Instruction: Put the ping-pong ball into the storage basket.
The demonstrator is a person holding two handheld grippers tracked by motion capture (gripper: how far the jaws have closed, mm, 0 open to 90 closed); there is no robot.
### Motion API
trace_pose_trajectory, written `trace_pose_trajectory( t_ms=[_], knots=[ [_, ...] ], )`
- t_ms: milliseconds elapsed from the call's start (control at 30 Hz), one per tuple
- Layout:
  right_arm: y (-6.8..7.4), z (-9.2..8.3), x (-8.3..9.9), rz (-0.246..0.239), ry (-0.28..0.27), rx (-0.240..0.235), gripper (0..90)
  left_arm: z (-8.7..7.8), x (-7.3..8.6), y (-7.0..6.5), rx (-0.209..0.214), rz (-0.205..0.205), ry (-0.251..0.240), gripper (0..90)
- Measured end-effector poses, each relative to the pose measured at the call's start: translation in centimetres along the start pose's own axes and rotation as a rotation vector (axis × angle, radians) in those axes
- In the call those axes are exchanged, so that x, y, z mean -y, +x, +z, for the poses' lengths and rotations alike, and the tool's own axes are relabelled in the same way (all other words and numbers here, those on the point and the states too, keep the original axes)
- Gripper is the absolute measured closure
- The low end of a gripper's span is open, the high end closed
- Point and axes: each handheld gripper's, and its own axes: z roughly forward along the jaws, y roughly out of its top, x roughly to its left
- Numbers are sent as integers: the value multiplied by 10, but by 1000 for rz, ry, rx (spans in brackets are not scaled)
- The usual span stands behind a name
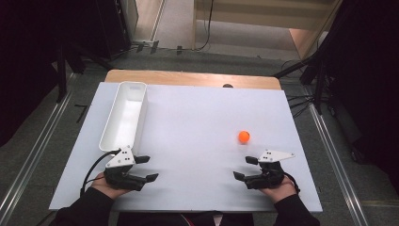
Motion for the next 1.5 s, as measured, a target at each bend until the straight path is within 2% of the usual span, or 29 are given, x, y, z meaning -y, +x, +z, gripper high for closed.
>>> trace_pose_trajectory(
  t_ms=[100,200,367,433,633,767,1033,1500],
  knots=[
    [-1,1,0,7,16,16,177,0,0,-1,11,-5,9,292],
    [-2,1,1,12,31,20,177,0,-1,-1,-1,-5,1,292],
    [-2,0,1,15,17,18,178,1,-2,-2,10,-10,-2,292],
    [-2,0,1,36,14,12,179,2,-3,-3,16,-9,1,292],
    [-3,0,0,37,-2,55,176,1,-3,-2,25,-19,0,291],
    [-5,2,1,27,13,71,176,2,-3,-2,32,-22,-5,290],
    [-4,3,1,38,26,68,176,3,-3,-1,39,-31,-6,290],
    [-5,2,2,31,38,70,176,3,-2,0,39,-29,3,289]
  ],
)
